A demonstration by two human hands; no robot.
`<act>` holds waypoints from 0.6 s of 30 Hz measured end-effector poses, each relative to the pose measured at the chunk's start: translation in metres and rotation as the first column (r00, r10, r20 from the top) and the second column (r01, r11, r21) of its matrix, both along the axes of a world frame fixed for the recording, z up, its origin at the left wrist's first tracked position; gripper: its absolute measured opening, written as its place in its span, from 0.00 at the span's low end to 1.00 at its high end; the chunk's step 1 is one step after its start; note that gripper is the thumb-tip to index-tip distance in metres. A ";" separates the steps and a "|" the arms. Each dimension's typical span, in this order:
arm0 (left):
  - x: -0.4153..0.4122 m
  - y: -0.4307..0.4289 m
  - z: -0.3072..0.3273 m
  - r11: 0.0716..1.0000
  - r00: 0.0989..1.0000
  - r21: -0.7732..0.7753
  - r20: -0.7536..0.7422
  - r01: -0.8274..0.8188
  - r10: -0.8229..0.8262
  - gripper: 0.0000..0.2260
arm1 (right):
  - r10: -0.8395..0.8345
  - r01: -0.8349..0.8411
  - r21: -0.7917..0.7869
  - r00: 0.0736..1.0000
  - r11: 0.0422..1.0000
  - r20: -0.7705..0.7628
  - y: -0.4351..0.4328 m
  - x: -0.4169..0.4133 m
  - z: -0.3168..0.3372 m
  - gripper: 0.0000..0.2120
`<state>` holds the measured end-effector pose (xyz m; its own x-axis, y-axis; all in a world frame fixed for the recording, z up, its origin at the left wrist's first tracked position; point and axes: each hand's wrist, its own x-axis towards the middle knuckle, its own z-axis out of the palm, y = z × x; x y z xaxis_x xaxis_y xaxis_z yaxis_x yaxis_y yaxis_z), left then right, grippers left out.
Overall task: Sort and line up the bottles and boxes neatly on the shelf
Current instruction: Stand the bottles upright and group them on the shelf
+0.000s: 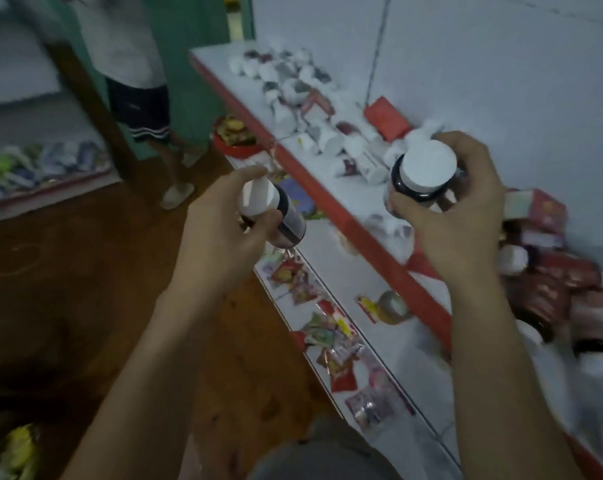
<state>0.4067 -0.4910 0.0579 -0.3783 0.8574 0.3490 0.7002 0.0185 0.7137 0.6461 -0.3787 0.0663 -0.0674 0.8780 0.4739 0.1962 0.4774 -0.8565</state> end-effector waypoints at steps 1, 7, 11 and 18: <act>-0.024 0.004 -0.004 0.999 0.999 0.002 0.023 -0.048 0.048 0.22 | 0.054 -0.053 -0.015 0.999 0.998 0.010 0.012 -0.027 -0.001 0.30; -0.152 0.054 -0.022 0.973 0.971 0.043 0.088 -0.225 0.220 0.20 | 0.276 -0.274 -0.040 0.959 0.961 0.065 0.101 -0.185 -0.024 0.30; -0.234 0.117 -0.030 0.956 0.949 0.034 0.129 -0.293 0.286 0.21 | 0.366 -0.360 -0.074 0.924 0.930 0.111 0.174 -0.285 -0.032 0.30; -0.364 0.211 -0.023 0.937 0.925 0.017 0.167 -0.348 0.340 0.22 | 0.415 -0.405 -0.096 0.900 0.909 0.137 0.284 -0.432 -0.013 0.28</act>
<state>0.0426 -0.2797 0.0354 -0.7007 0.6495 0.2953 0.5343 0.2033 0.8205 0.2136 -0.0945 0.0533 -0.4937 0.7853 0.3735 0.1240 0.4887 -0.8636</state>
